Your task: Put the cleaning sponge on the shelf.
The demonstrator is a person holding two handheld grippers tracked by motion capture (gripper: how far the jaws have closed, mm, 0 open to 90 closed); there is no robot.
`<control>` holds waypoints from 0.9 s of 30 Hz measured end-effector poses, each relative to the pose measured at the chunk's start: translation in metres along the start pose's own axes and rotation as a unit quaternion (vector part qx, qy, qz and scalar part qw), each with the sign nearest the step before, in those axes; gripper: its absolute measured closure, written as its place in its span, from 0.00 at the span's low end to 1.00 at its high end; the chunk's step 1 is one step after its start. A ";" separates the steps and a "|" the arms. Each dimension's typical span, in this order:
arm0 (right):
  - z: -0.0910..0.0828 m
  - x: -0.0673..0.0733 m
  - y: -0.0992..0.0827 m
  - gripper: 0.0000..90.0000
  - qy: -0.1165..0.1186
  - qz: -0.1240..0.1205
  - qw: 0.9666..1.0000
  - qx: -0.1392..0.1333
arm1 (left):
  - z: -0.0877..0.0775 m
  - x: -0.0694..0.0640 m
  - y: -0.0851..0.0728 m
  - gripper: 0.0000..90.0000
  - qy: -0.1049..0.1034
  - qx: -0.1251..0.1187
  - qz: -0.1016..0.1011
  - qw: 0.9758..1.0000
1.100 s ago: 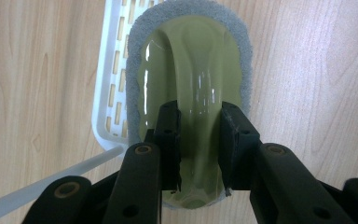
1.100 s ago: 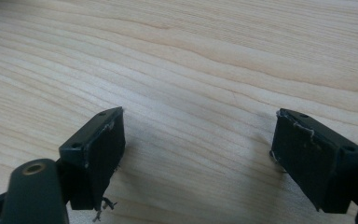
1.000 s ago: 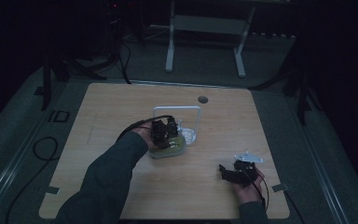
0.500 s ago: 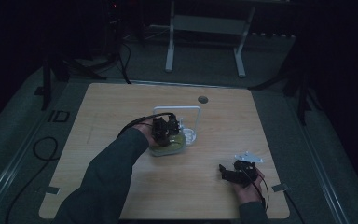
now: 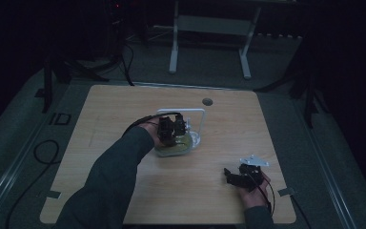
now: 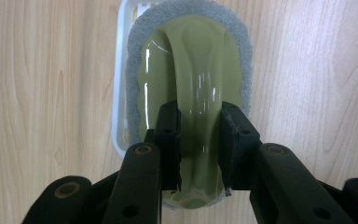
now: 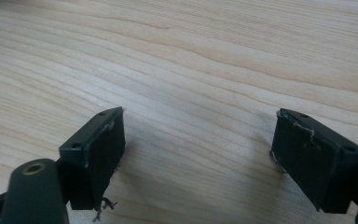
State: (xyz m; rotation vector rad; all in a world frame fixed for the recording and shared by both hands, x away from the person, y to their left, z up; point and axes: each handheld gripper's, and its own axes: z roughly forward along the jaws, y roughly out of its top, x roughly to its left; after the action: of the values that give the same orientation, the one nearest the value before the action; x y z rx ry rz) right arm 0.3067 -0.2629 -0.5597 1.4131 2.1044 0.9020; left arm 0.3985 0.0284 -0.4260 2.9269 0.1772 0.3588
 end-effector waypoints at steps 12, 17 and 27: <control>0.000 0.000 0.000 0.19 0.000 0.000 1.000 0.000 | -0.001 0.005 0.009 0.80 0.009 0.004 0.023 1.000; 0.000 0.000 0.000 0.19 0.000 0.000 1.000 0.000 | 0.003 0.007 0.008 0.80 0.008 0.007 0.022 1.000; 0.000 0.000 0.000 0.19 0.000 0.000 1.000 0.000 | 0.009 0.009 0.012 0.80 0.008 -0.002 0.034 0.999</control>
State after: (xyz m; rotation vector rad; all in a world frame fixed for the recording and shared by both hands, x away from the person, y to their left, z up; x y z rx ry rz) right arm 0.3068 -0.2629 -0.5597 1.4132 2.1051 0.9025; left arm 0.4108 0.0169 -0.4301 2.9324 0.0803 0.3910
